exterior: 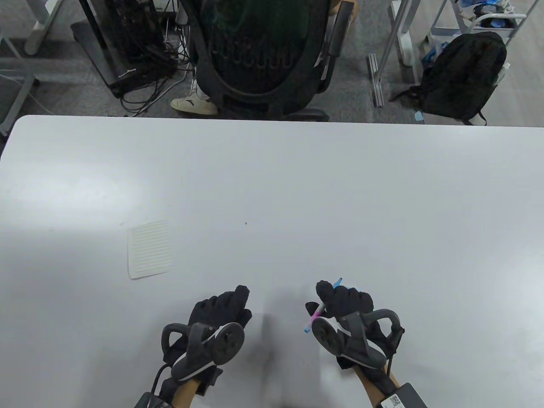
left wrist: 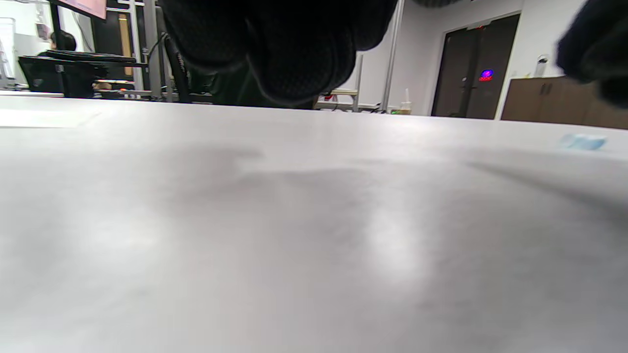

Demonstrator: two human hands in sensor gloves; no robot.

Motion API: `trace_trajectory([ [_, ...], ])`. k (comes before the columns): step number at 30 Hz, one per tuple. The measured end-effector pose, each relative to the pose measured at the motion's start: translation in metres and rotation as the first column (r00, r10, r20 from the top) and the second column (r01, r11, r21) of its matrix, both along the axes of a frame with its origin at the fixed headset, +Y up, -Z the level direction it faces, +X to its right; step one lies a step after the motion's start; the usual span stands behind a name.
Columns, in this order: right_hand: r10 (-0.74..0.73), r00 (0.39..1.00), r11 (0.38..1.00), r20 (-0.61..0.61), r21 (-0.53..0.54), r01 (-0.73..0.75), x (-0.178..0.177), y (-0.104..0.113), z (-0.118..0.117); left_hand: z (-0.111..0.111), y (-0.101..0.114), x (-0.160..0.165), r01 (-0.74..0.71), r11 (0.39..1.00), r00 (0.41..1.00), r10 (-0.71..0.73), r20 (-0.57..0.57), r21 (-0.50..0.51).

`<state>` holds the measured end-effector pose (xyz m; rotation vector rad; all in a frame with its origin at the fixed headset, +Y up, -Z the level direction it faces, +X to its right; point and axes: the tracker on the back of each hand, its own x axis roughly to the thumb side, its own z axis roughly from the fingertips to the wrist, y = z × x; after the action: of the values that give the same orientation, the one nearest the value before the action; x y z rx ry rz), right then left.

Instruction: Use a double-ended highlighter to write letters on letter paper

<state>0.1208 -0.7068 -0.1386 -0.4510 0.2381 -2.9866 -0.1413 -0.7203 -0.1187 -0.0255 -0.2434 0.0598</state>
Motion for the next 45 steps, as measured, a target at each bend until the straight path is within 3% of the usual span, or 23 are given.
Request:
trace_trajectory([
  [6,-0.007,1.0,1.0,0.023,0.001,0.007,0.006,-0.002,-0.002,-0.003,-0.006,-0.005,0.043,0.999,0.998,-0.043,-0.044,-0.011],
  [9,-0.008,1.0,1.0,0.021,0.004,0.008,0.008,-0.001,-0.002,-0.007,-0.001,-0.005,0.059,0.998,0.997,-0.059,-0.059,0.003],
  [13,-0.053,0.999,0.998,0.012,0.023,0.052,0.01,0.004,-0.002,-0.02,0.01,-0.03,0.038,0.999,0.99,-0.037,-0.137,0.003],
  [18,-0.09,0.996,0.996,0.006,0.025,0.09,0.008,0.009,-0.001,-0.035,0.012,-0.08,0.098,0.995,0.936,-0.086,-0.341,0.018],
  [27,-0.099,0.995,0.995,-0.012,0.018,0.099,0.006,0.008,-0.001,-0.058,0.004,-0.127,0.15,0.986,0.82,-0.168,-0.547,-0.079],
  [30,-0.107,0.994,0.994,-0.021,0.012,0.107,0.004,0.007,-0.001,-0.069,-0.005,-0.136,0.129,0.977,0.788,-0.206,-0.581,-0.171],
  [37,-0.115,0.993,0.993,-0.034,0.002,0.115,0.001,0.007,0.0,-0.083,-0.016,-0.146,0.063,0.966,0.742,-0.213,-0.636,-0.25],
  [41,-0.129,0.991,0.992,-0.038,-0.009,0.129,0.0,0.006,0.0,-0.086,-0.028,-0.15,-0.097,0.945,0.733,-0.145,-0.664,-0.312],
  [45,-0.123,0.992,0.992,-0.043,-0.007,0.123,-0.001,0.007,0.001,-0.087,-0.026,-0.154,-0.083,0.959,0.726,-0.129,-0.675,-0.273],
])
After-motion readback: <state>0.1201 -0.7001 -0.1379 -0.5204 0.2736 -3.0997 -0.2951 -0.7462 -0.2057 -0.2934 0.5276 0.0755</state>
